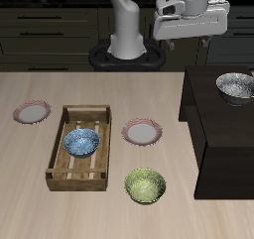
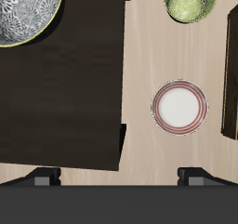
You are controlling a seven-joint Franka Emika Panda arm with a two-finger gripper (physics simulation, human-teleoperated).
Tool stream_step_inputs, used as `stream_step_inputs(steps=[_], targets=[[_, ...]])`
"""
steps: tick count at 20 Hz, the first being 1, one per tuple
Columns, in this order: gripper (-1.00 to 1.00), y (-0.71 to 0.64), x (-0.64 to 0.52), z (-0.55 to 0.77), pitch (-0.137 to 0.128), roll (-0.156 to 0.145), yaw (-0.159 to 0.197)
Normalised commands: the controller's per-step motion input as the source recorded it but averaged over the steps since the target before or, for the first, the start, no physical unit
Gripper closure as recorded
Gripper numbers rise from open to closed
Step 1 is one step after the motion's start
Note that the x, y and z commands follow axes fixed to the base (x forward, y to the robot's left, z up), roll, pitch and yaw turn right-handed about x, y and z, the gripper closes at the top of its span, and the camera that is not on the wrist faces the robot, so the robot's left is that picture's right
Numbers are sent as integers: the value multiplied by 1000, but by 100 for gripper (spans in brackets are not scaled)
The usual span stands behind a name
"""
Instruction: Place the black bowl onto the plate that is next to the blue bowl
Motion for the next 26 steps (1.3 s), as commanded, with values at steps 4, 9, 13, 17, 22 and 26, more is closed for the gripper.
stream_step_inputs(steps=[4,9,13,17,22,26], targets=[[-100,94,207,105,-15,-10,-18],[-100,160,258,145,-20,-9,24],[-100,189,290,14,18,-3,-15],[-100,133,311,76,-1,-22,-20],[-100,64,219,29,1,-1,-15],[-100,174,184,4,-2,-11,-4]])
